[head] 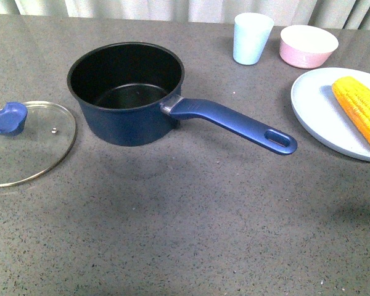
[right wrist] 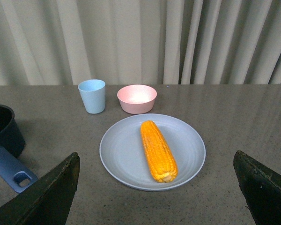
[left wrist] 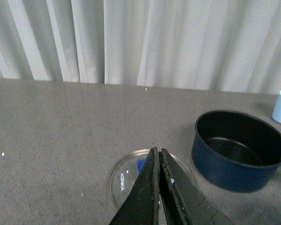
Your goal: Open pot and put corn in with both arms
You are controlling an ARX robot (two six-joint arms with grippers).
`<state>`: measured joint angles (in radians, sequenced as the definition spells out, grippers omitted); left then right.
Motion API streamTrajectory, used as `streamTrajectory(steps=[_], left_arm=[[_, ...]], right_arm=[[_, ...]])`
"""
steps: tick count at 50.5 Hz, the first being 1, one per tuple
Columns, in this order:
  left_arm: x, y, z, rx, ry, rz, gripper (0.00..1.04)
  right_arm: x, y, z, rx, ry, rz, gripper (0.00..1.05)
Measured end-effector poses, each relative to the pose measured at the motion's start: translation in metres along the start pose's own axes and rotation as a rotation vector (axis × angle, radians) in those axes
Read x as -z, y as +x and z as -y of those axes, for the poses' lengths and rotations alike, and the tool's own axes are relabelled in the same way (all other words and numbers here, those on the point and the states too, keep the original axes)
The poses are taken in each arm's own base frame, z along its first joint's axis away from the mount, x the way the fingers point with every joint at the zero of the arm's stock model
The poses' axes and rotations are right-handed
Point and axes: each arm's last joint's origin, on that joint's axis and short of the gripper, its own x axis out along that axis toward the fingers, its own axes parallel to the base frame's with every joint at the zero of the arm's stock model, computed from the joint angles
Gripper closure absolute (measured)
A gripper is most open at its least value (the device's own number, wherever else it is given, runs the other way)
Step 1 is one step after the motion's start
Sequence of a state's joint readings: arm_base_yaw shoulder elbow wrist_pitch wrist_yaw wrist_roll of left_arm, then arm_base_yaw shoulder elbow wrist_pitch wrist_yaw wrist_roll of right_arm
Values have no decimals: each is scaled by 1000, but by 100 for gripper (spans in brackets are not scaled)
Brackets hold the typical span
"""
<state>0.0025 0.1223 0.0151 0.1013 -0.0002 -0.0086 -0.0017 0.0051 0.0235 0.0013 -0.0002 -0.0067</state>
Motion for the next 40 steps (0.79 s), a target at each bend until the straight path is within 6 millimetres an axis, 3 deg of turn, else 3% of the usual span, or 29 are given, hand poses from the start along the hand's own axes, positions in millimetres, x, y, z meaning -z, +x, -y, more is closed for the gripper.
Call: streamTrajectory(steps=[22,27,36,38,40], left_arm=[[1,-7,0,0,-1,6,103],[1,-7,0,0,0,6,89],[1,-7,0,0,0,6,56],[1,-7,0,0,0,6,50],[1,-7,0,0,0,6,42]], right_arm=[[0,0,0,0,0,0,9],[0,0,0,0,0,0,9],[0,0,0,-1,0,-1,9],[1,0,0,-60,65,-100,9],[1,2,3,-86,188,-326,9]])
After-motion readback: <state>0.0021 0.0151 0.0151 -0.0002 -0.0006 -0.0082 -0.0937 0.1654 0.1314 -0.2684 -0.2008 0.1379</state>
